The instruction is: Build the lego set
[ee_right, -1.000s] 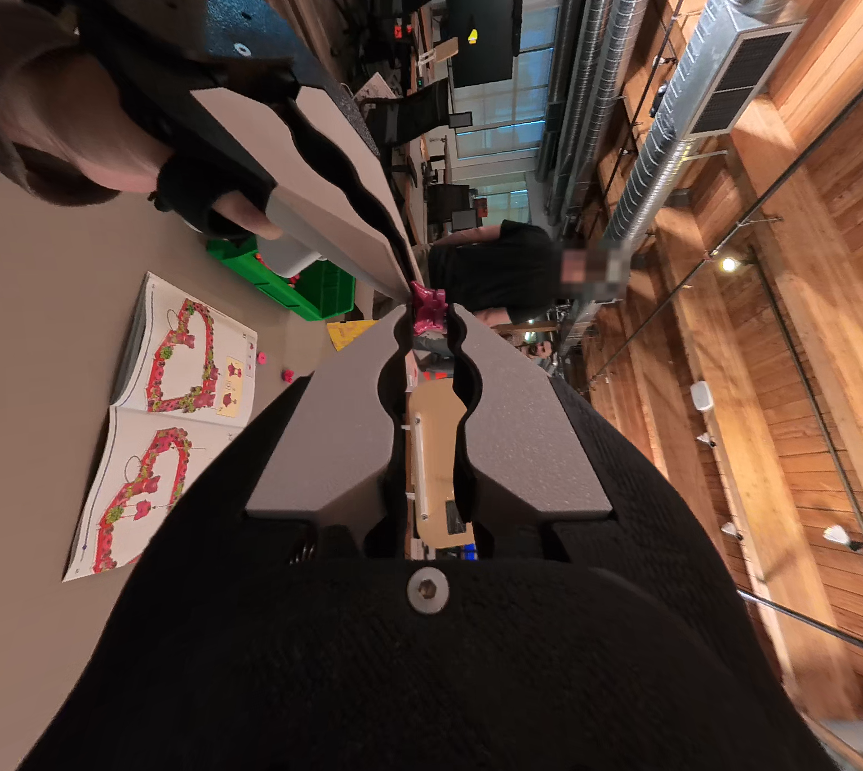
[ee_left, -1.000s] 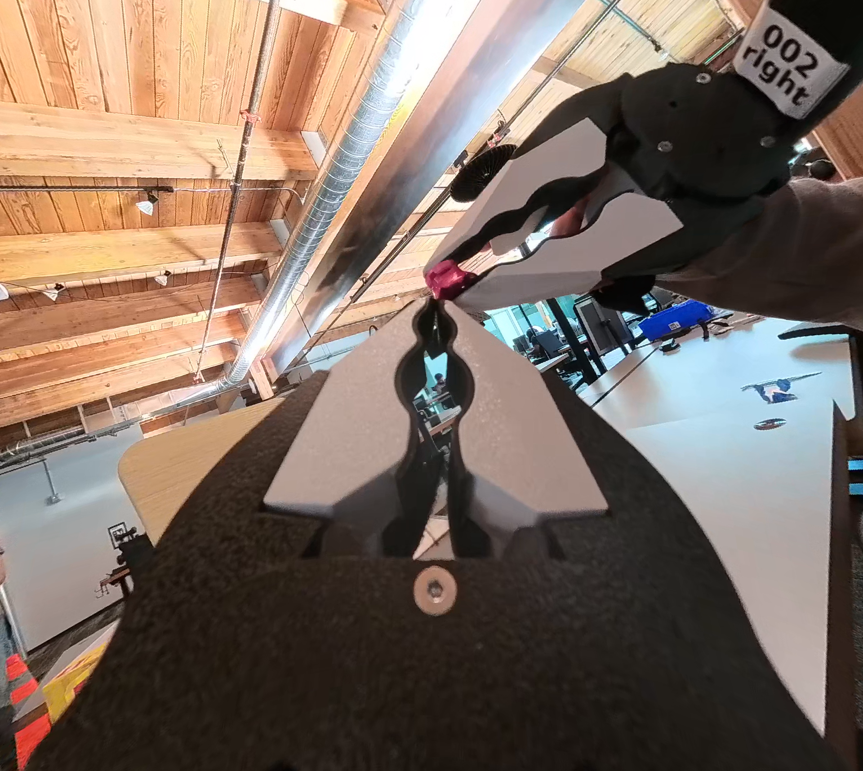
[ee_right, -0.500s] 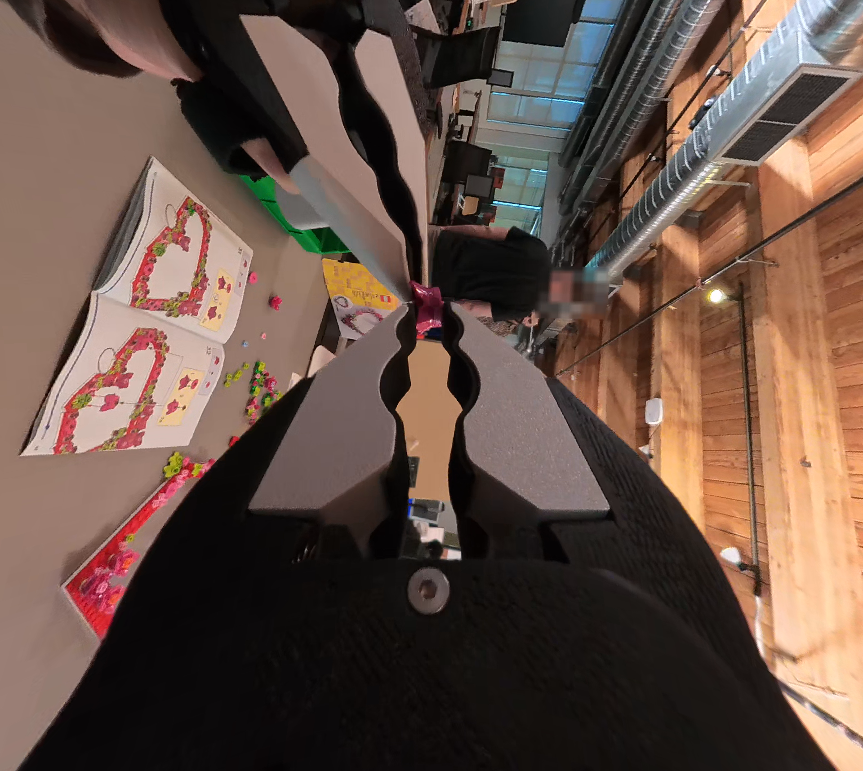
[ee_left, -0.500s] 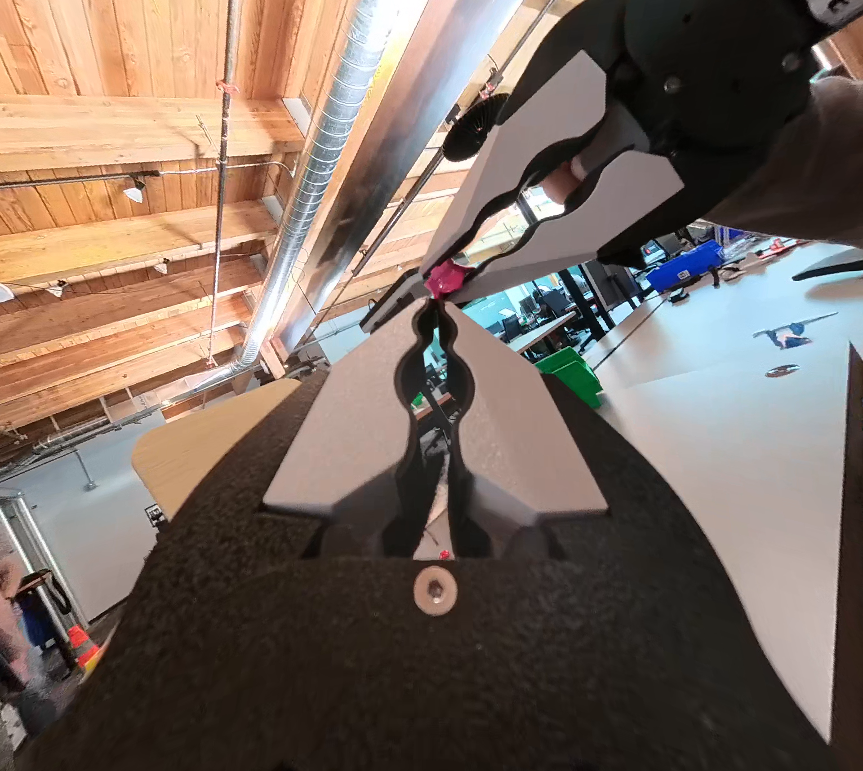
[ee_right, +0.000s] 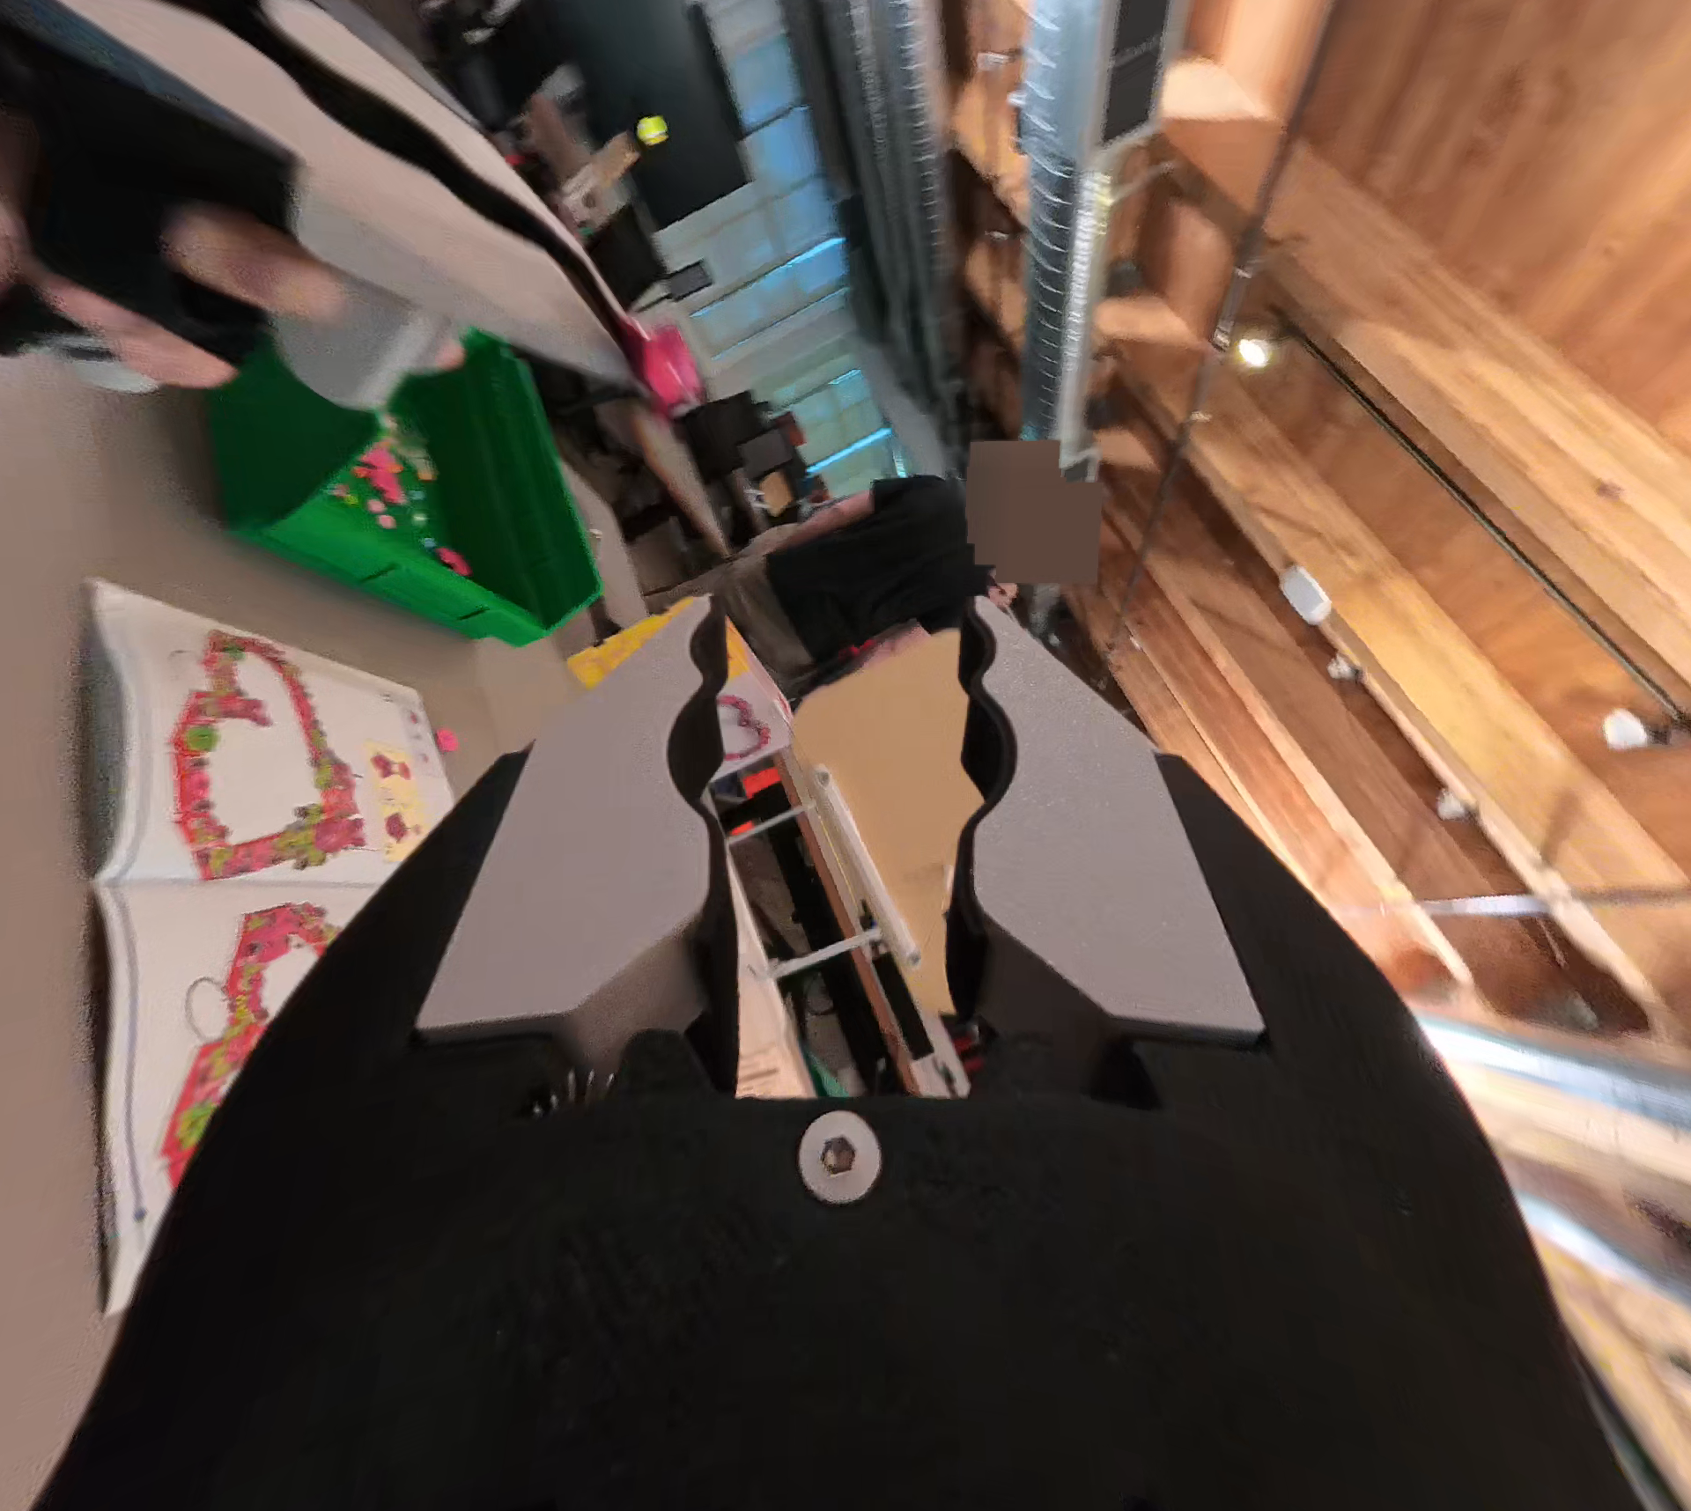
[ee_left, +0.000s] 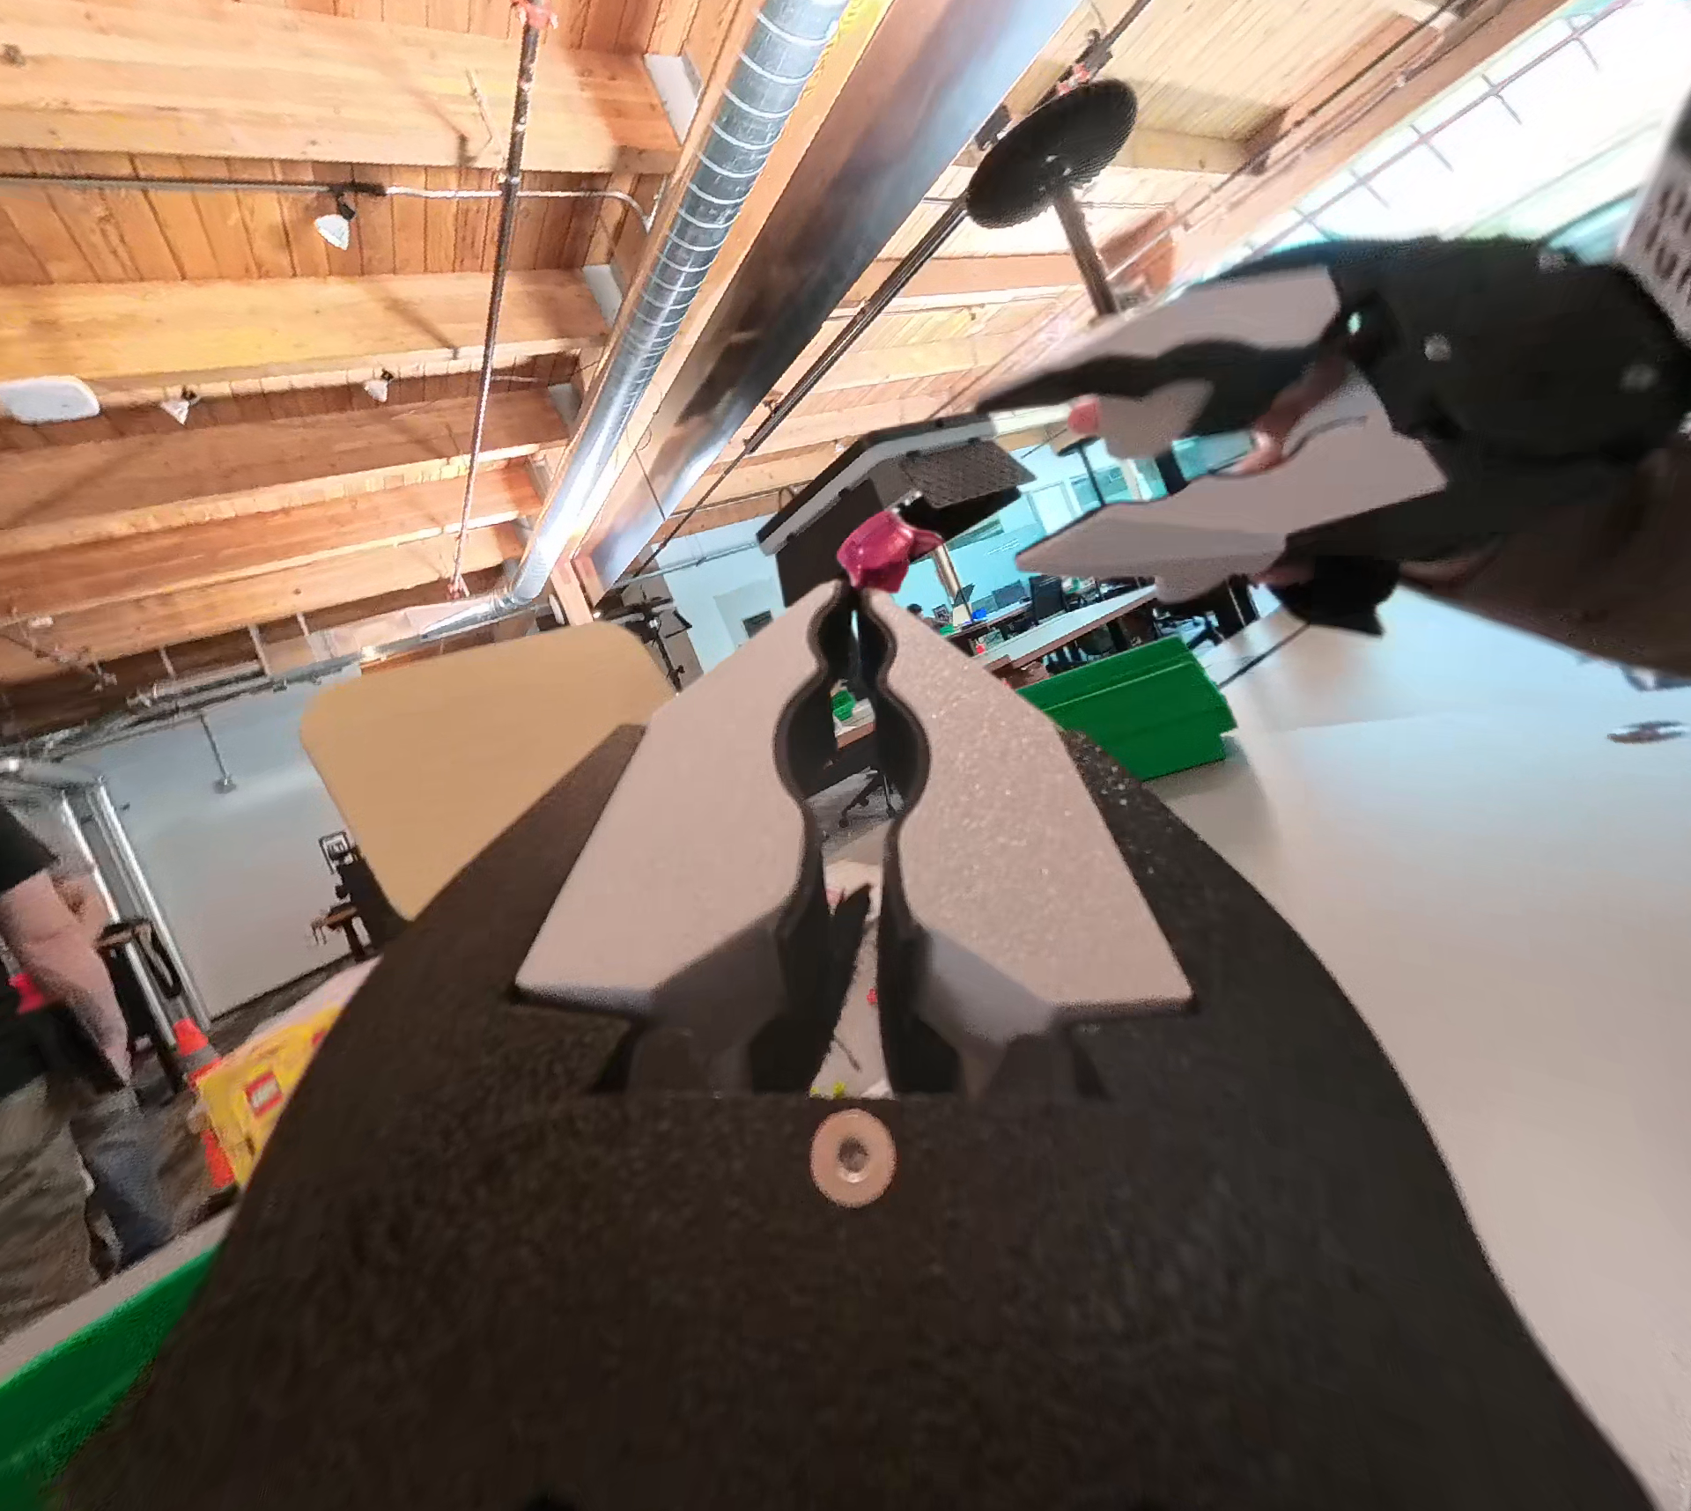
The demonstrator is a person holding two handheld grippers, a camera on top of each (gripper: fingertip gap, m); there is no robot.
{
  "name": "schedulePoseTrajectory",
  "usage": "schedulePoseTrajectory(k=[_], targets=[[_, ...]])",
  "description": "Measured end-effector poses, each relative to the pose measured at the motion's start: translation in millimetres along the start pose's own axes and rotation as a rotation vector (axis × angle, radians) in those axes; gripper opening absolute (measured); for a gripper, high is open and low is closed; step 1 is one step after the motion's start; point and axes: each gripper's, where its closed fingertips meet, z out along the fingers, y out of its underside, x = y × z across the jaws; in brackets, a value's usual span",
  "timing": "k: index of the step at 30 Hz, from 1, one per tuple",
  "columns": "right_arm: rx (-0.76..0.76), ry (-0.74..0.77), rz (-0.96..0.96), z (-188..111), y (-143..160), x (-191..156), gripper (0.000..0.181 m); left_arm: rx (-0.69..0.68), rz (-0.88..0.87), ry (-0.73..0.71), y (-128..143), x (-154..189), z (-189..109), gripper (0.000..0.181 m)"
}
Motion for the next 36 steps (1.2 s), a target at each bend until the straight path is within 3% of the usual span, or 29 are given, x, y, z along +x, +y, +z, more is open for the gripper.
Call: schedulePoseTrajectory(k=[5,11,13,15,20,25,30,36], targets=[[-0.141,0.205,0.273,-14.4,140.6,7.8,0.053,-0.037,-0.028,-0.119,33.2,-29.4,-0.7,0.0],[-0.069,0.729,0.754,-73.8,291.4,71.4,0.065,-0.164,-0.08,-0.083,81.1,-31.1,21.1,0.0],[-0.086,0.857,0.787,-92.0,331.8,85.8,0.064,-0.194,-0.054,-0.063,88.7,-31.0,34.8,0.0],[-0.146,0.883,0.732,-96.3,360.7,84.8,0.063,-0.246,0.052,-0.091,100.1,-41.0,44.7,0.0],[-0.239,0.727,0.558,-77.3,382.8,71.1,0.057,-0.318,0.241,-0.178,141.0,-77.7,62.2,0.0],[-0.25,0.751,0.606,-86.7,392.5,71.8,0.053,-0.328,0.215,-0.202,185.2,-81.1,58.9,0.0],[-0.269,0.775,0.625,-92.8,398.5,73.3,0.05,-0.345,0.233,-0.125,186.4,-68.0,50.8,0.0],[-0.286,0.746,0.601,-88.5,396.9,68.7,0.042,-0.35,0.273,-0.113,170.6,-60.5,9.5,0.0]])
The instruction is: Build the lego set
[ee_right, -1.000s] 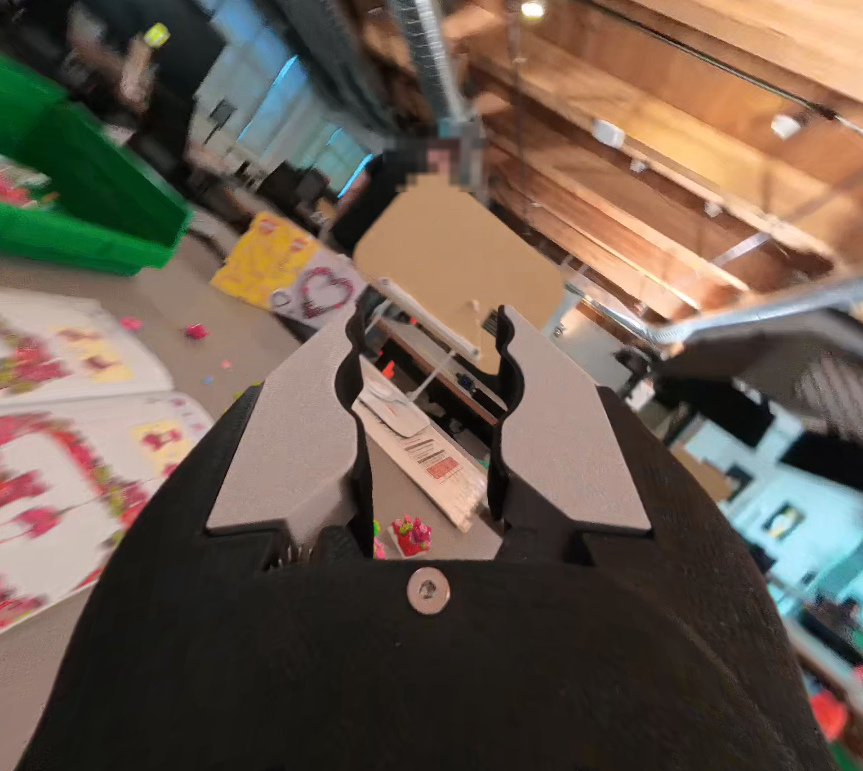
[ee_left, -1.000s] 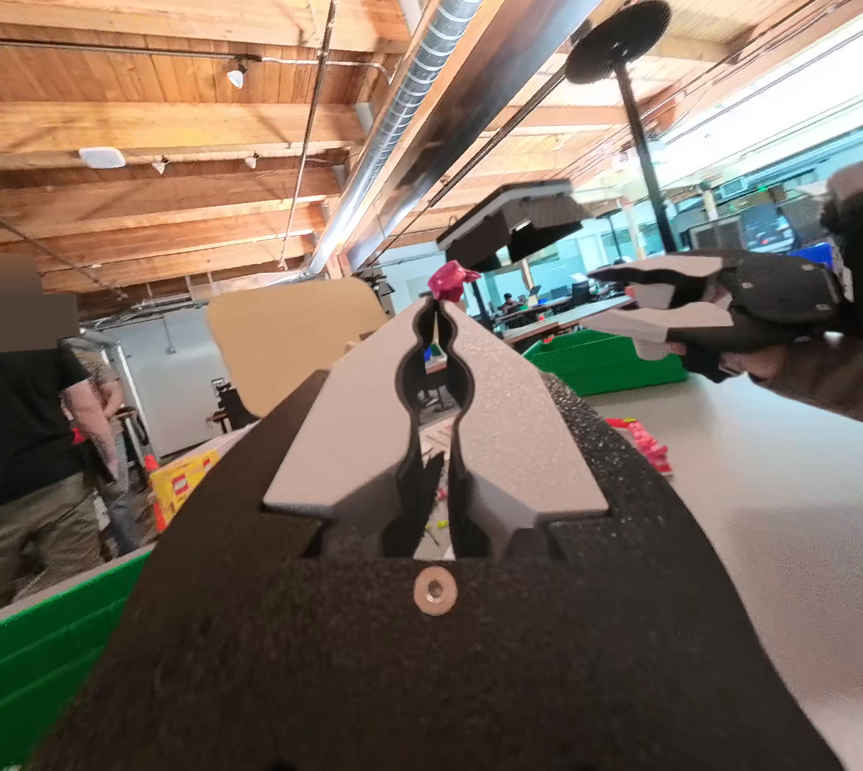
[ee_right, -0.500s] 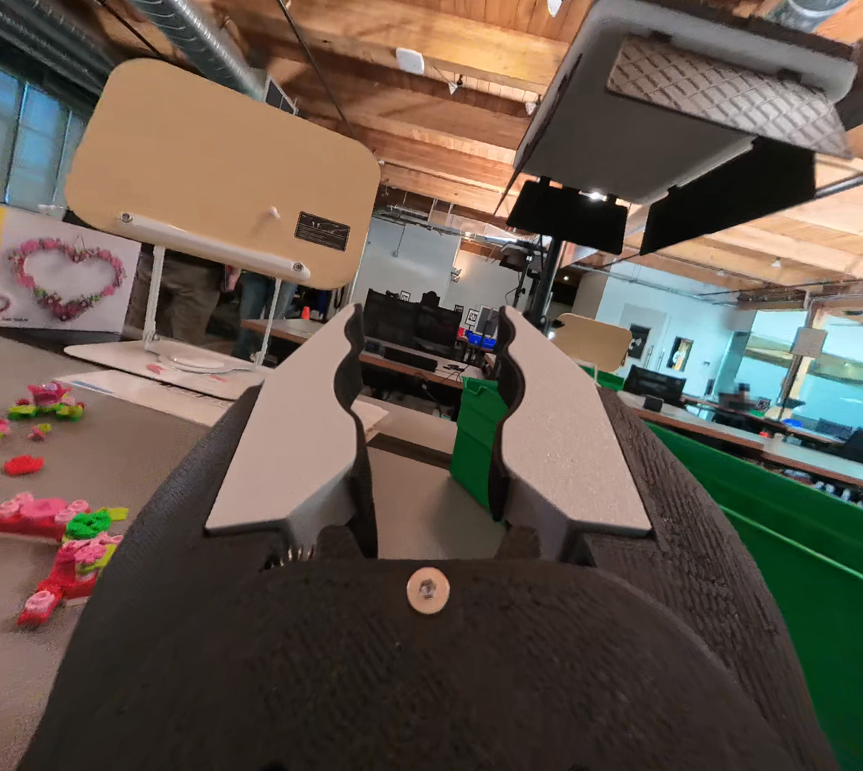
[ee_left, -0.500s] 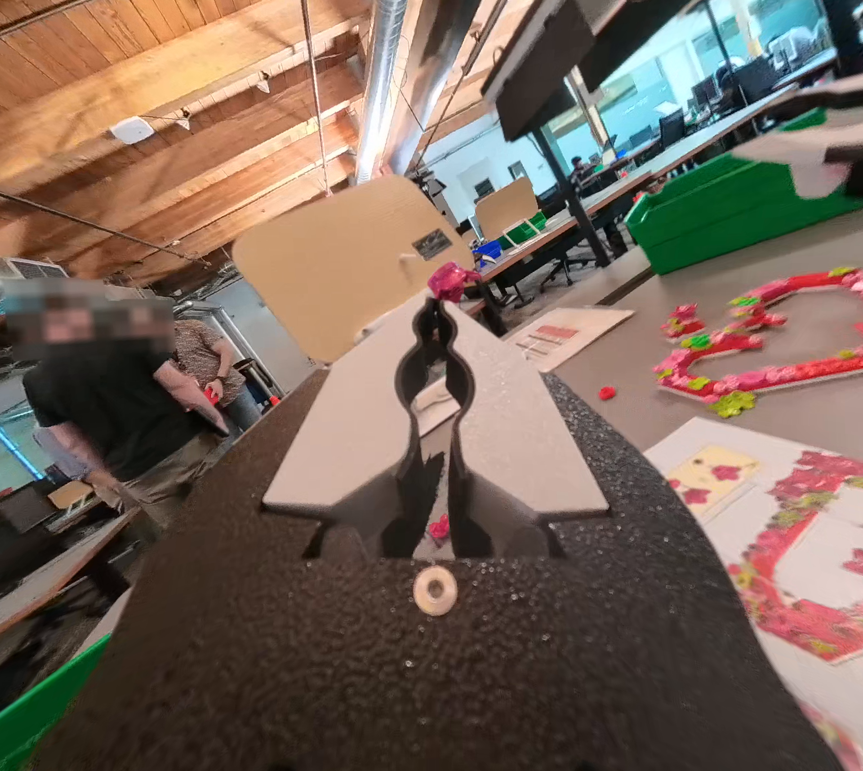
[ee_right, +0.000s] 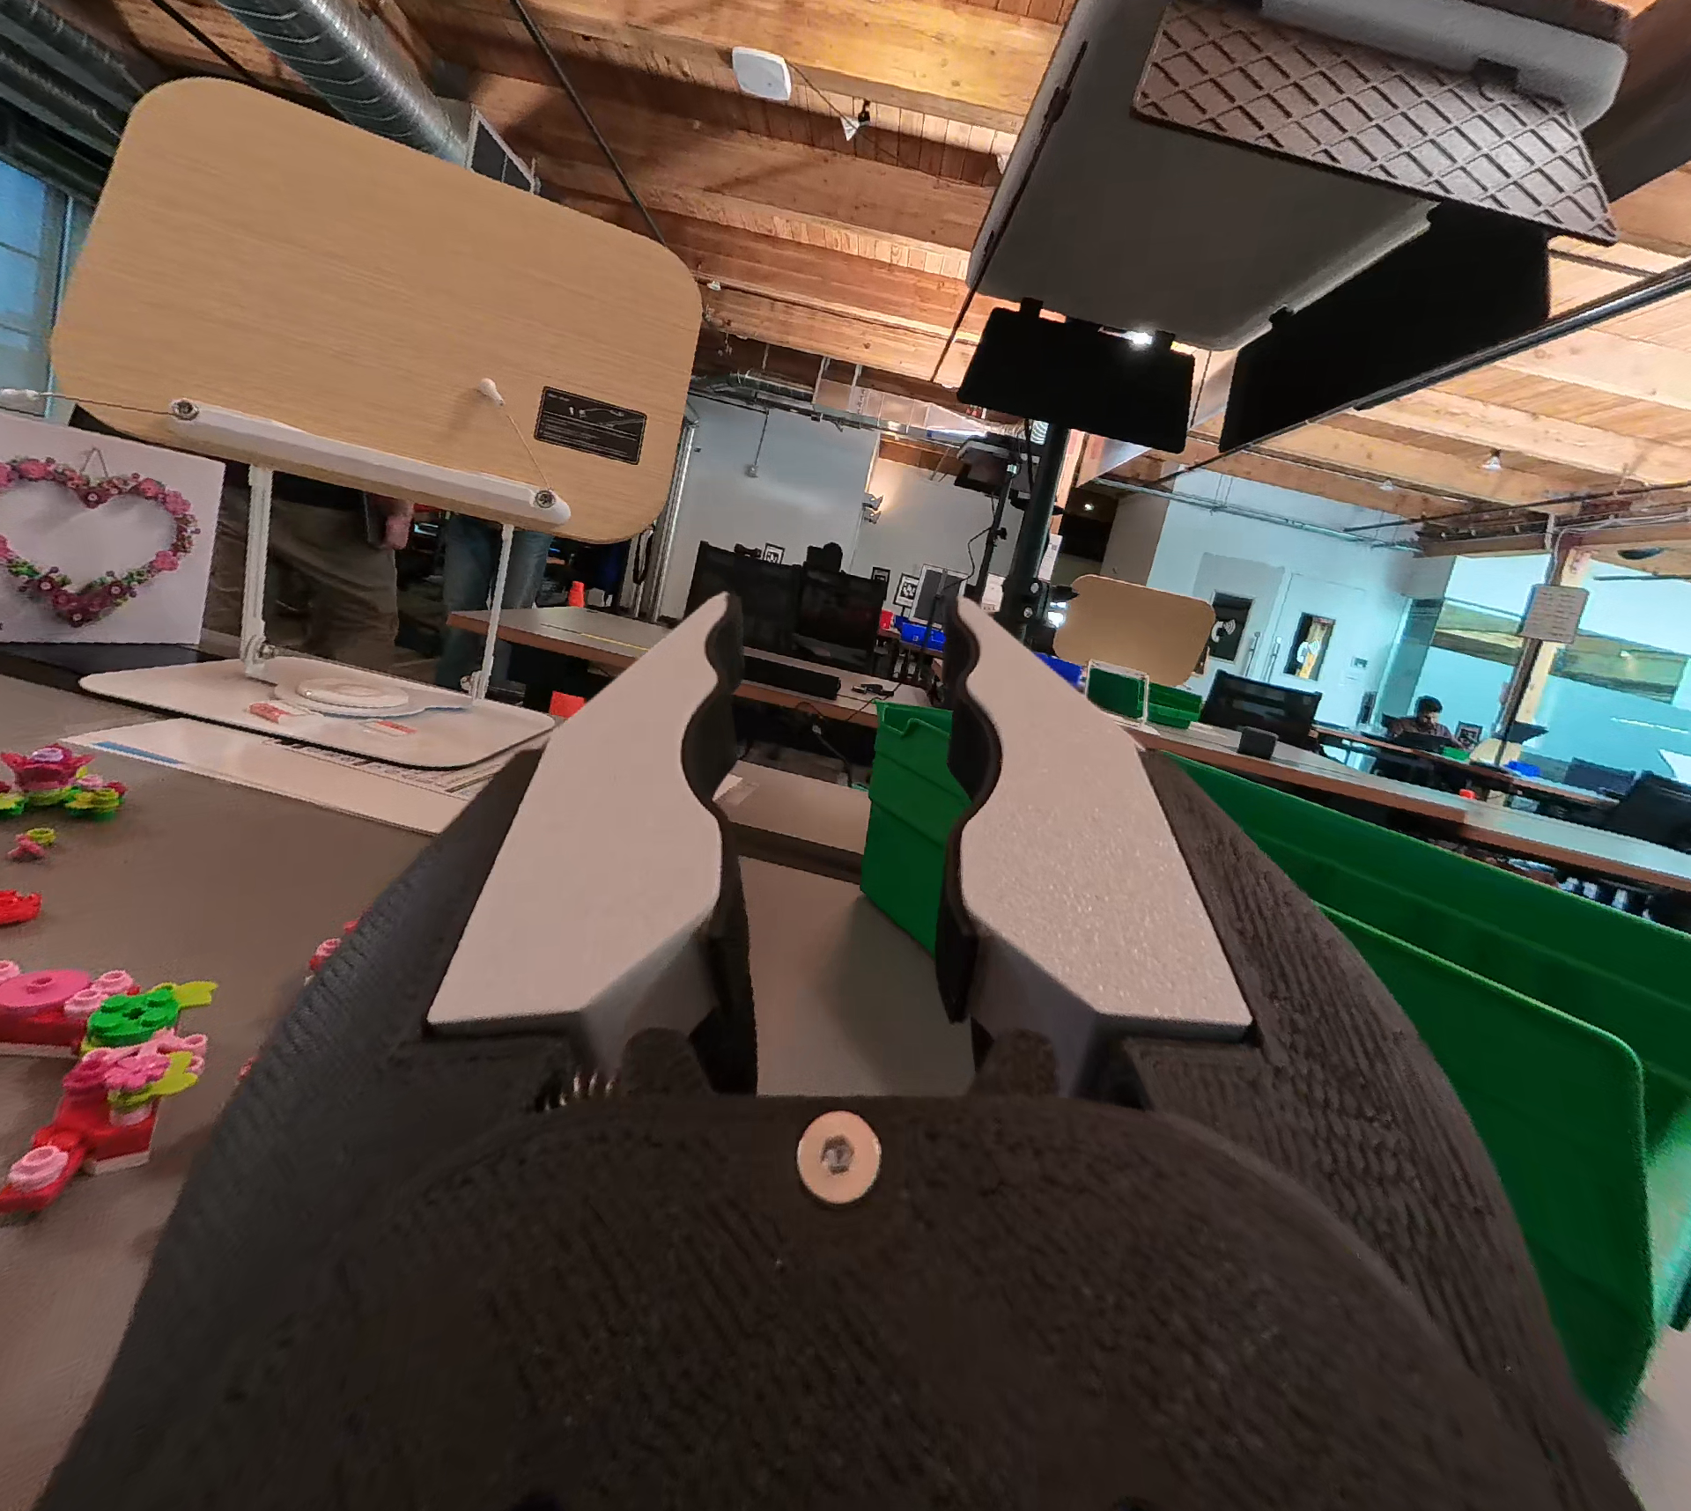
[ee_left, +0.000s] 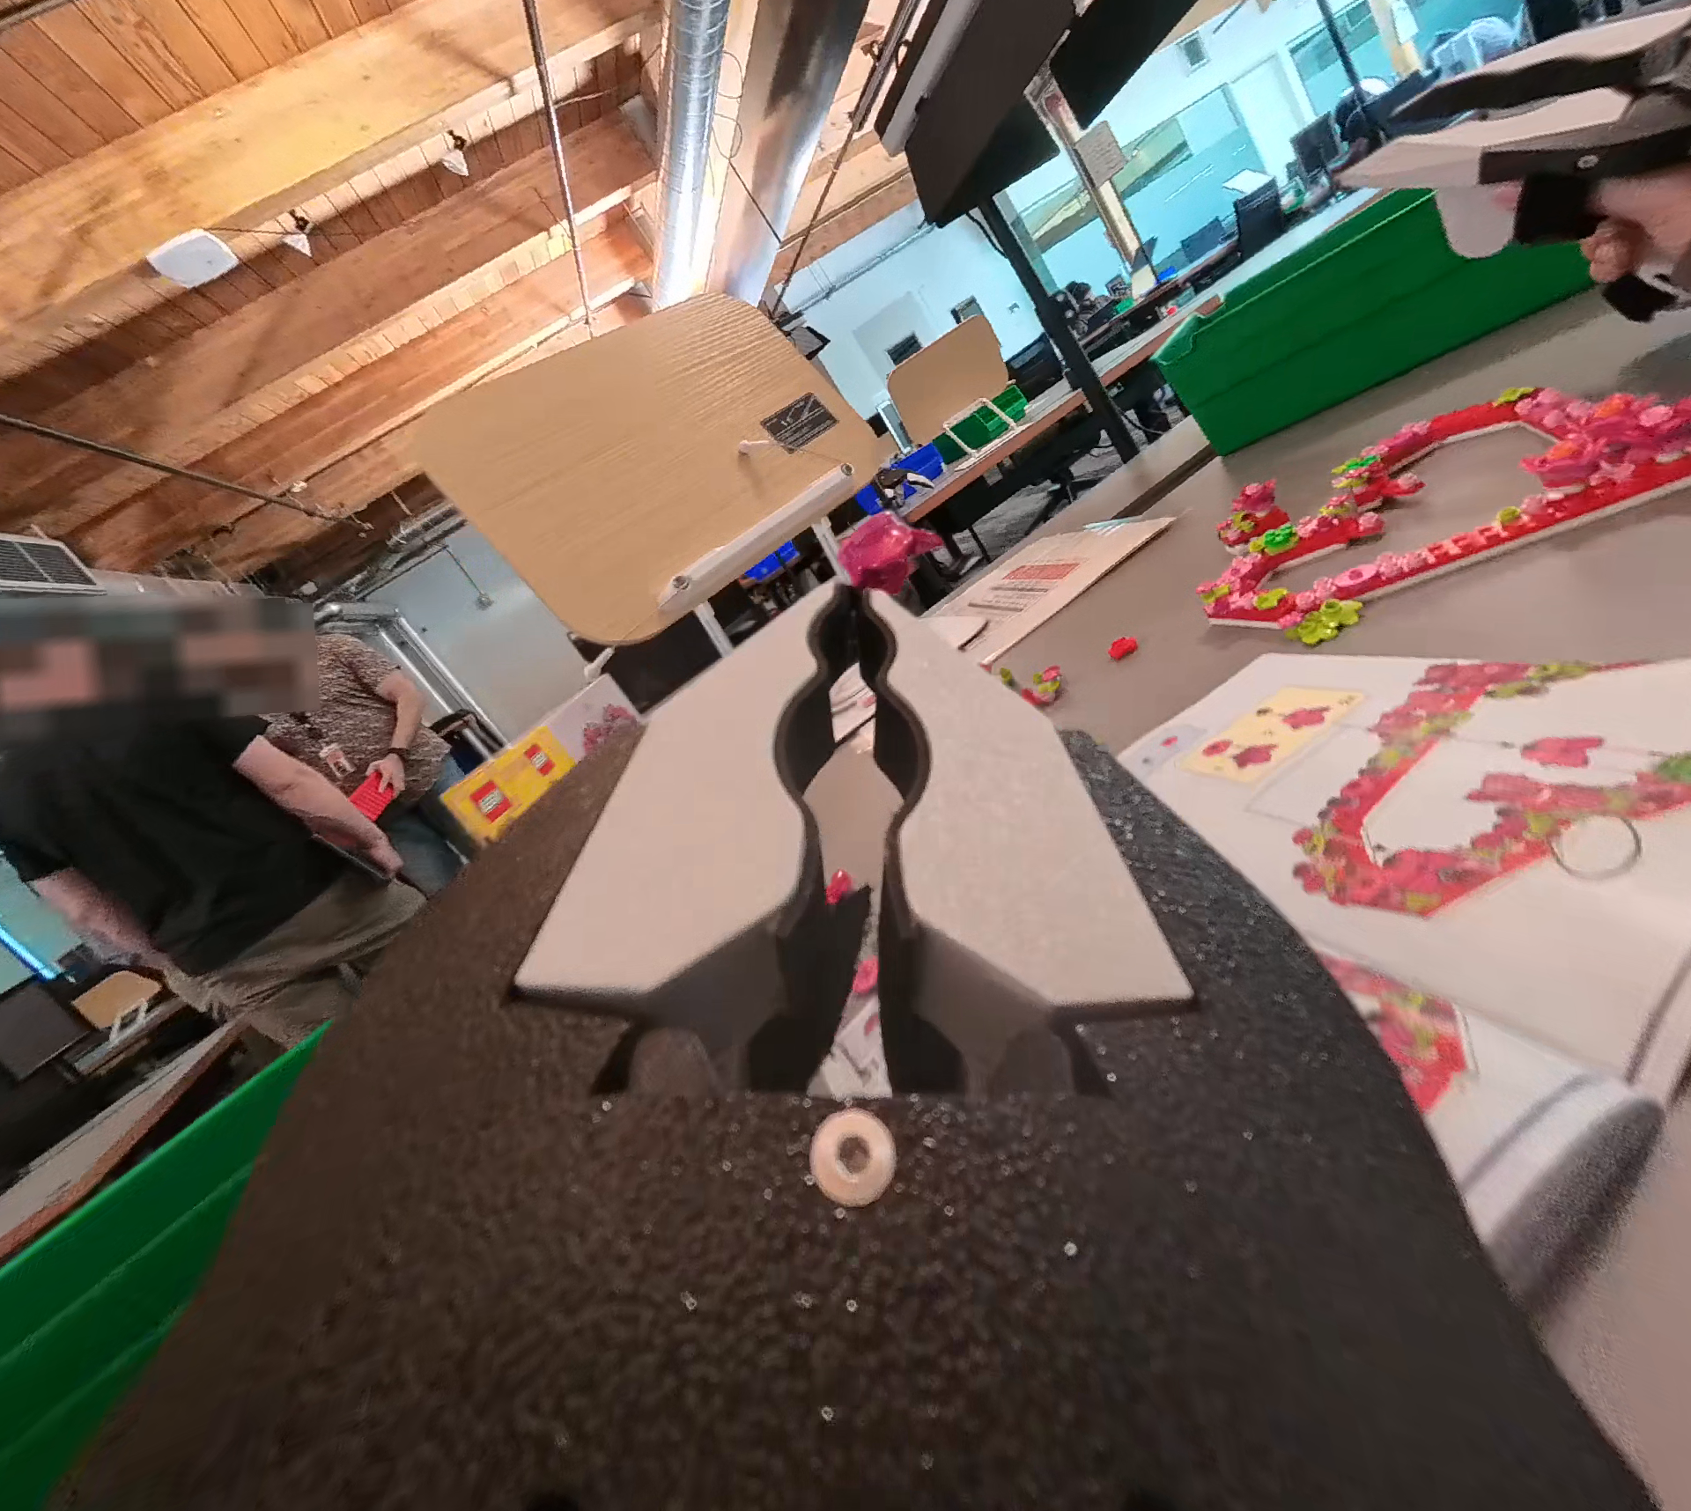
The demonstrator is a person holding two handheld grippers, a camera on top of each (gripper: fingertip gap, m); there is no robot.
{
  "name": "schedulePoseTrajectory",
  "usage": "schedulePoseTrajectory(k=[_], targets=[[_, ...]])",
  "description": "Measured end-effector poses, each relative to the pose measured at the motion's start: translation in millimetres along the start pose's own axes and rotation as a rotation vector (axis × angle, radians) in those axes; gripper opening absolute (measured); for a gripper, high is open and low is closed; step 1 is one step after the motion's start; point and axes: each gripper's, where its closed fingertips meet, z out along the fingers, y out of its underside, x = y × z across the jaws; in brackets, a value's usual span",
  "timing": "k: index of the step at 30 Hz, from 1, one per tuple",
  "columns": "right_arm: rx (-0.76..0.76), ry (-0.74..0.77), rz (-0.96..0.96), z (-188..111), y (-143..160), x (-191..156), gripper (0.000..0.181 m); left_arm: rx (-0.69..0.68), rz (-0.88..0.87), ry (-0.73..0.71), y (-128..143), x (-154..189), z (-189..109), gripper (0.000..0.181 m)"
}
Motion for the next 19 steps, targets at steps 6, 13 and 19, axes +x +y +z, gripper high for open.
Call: schedulePoseTrajectory(k=[6,13,19], targets=[[-0.019,-0.009,-0.009,0.5,3.1,-2.7,0.037,0.036,0.053,0.002,-2.2,0.1,-18.1,0.0],[-0.038,-0.03,-0.055,1.5,6.4,-8.6,0.031,0.045,0.07,-0.034,1.5,-15.2,-25.6,0.0],[-0.052,-0.067,-0.074,4.6,10.8,-15.8,0.028,-0.027,0.015,-0.107,24.9,-32.3,-19.9,0.0]])
